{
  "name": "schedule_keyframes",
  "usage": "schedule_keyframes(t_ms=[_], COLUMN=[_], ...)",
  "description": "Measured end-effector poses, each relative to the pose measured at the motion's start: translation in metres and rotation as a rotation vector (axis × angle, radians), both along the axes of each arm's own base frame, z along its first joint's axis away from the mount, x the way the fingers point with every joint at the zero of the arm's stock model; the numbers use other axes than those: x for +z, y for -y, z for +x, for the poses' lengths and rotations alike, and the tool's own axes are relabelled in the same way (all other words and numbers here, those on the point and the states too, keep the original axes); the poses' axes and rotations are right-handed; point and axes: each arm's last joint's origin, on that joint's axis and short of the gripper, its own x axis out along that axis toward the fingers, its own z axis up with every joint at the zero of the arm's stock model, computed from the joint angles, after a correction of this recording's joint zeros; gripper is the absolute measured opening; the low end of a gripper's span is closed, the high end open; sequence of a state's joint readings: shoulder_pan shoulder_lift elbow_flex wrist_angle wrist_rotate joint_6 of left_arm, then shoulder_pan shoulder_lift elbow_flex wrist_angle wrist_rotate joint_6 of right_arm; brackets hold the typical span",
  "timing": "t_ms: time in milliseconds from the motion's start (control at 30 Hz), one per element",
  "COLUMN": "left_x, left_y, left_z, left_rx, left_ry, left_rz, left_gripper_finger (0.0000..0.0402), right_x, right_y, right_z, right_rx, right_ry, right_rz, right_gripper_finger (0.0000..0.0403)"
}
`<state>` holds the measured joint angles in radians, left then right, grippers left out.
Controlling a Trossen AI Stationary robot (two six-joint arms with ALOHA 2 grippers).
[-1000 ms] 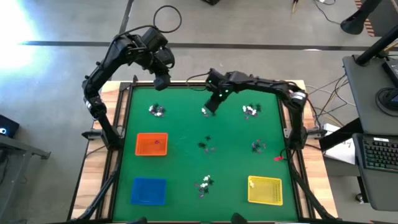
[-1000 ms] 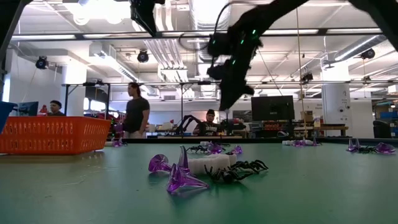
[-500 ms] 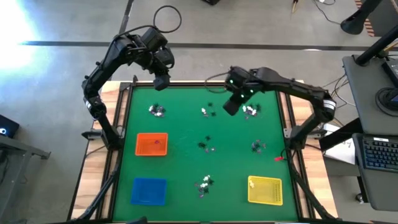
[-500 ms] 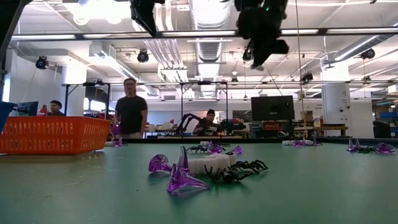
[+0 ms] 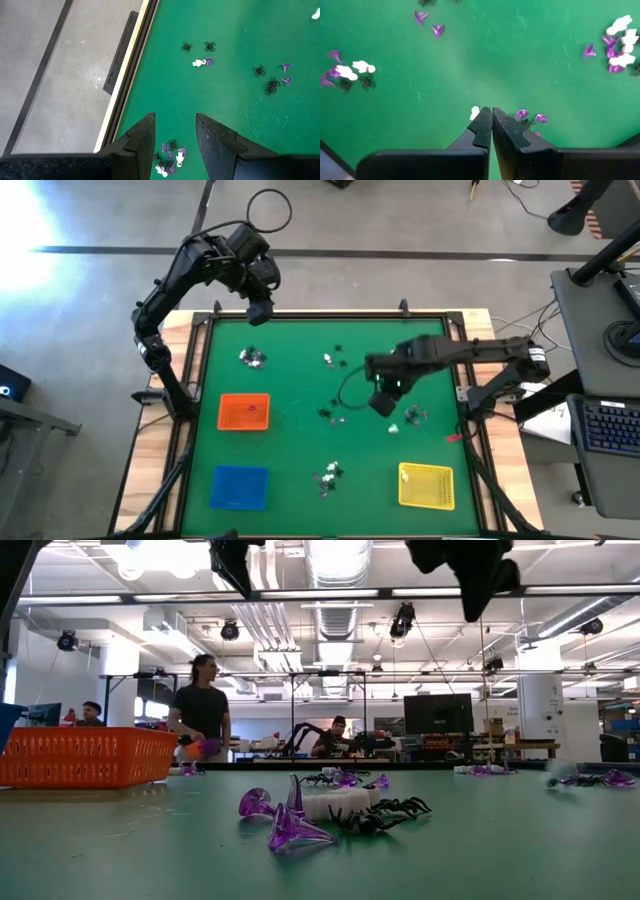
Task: Sort Halloween decoration
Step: Put the white skeleton toy into the yellow bin
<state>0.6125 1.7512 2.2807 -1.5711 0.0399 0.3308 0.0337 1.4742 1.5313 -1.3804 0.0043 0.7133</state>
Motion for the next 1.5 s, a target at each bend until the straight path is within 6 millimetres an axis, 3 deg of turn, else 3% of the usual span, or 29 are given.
schedule_keyframes(t_ms=[233,433,633,900,1233,1500], left_x=[0.000,0.000,0.000,0.000,0.000,-0.001], left_y=[0.000,0.000,0.000,0.001,0.001,0.000], left_z=[0.000,0.000,0.000,0.000,0.000,0.000], left_rx=[0.000,-0.007,-0.021,-0.021,-0.023,-0.023], left_ry=[-0.001,-0.003,-0.007,-0.008,-0.010,-0.012], left_rz=[0.000,0.003,0.011,0.013,0.013,0.012], left_gripper_finger=[0.0123,0.0123,0.0123,0.0123,0.0123,0.0123], right_x=[-0.013,-0.030,-0.048,-0.077,-0.117,-0.150], right_y=[-0.025,-0.030,-0.031,-0.040,-0.067,-0.073], right_z=[-0.004,-0.004,0.000,0.001,-0.007,-0.014], right_rx=[-0.068,-0.086,-0.102,-0.369,-0.575,-0.692], right_ry=[-0.041,-0.099,-0.152,-0.231,-0.213,-0.161], right_rz=[-0.035,-0.061,-0.058,-0.022,0.026,0.068], right_gripper_finger=[0.0009,0.0017,0.0056,0.0107,0.0112,0.0112])
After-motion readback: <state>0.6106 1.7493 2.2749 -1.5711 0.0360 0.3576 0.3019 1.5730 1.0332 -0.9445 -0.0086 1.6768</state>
